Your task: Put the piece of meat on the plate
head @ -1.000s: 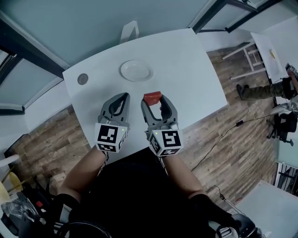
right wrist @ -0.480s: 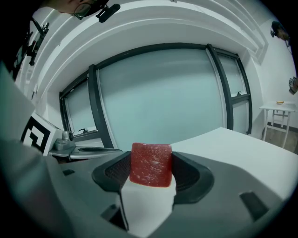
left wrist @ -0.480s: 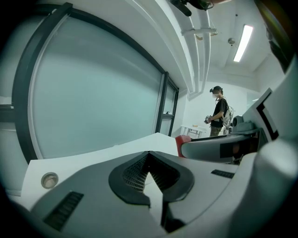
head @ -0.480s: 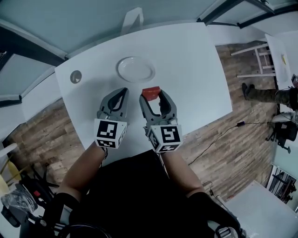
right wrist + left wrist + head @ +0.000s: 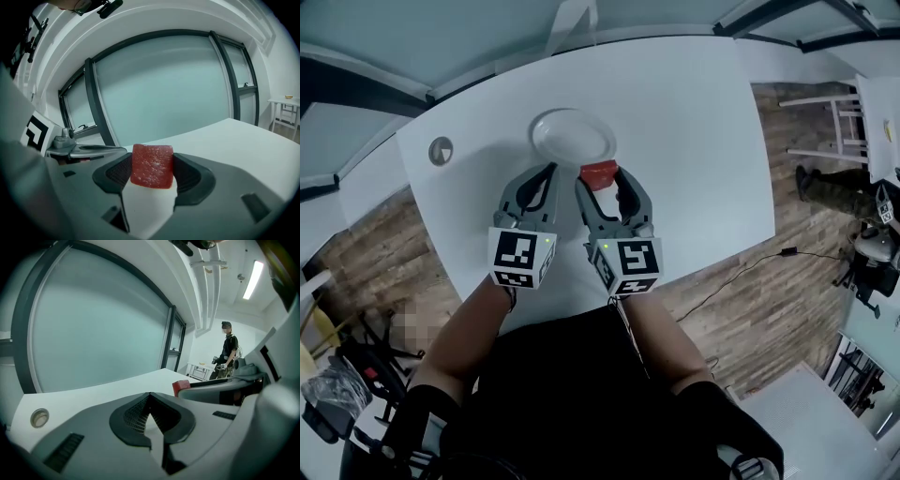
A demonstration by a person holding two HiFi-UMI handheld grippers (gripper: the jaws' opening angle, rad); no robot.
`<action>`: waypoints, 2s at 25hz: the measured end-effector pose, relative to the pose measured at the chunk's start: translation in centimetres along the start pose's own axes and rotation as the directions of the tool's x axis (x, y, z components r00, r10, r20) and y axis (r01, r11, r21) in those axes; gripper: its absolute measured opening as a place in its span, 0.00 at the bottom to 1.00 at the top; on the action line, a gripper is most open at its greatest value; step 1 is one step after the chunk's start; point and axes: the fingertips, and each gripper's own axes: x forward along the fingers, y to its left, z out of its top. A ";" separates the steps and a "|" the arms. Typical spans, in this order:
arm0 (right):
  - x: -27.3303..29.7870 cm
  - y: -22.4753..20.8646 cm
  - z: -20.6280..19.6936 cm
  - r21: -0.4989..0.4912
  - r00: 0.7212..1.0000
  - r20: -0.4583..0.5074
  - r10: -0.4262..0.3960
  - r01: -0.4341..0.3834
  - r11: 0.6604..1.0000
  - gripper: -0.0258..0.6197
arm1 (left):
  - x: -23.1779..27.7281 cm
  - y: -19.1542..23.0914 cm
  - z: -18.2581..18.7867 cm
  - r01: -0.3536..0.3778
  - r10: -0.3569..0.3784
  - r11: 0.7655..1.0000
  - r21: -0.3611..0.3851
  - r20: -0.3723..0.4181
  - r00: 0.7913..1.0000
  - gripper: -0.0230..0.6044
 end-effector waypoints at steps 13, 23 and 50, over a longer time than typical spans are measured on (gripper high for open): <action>4.9 -1.8 -1.5 -0.020 0.997 -0.070 0.034 -0.035 0.999 0.47 | 3.6 1.9 -1.7 -0.045 0.044 0.999 -0.027 -0.053 0.998 0.04; 7.0 -1.8 -2.7 -0.062 0.988 -0.148 0.033 -0.042 0.997 0.47 | 4.2 3.1 -3.1 -0.063 0.058 0.996 -0.056 -0.073 0.996 0.04; 10.3 -1.3 -4.7 -0.136 0.940 -0.341 0.006 -0.055 0.989 0.47 | 5.3 4.4 -3.8 -0.093 0.086 0.992 -0.088 -0.088 0.992 0.04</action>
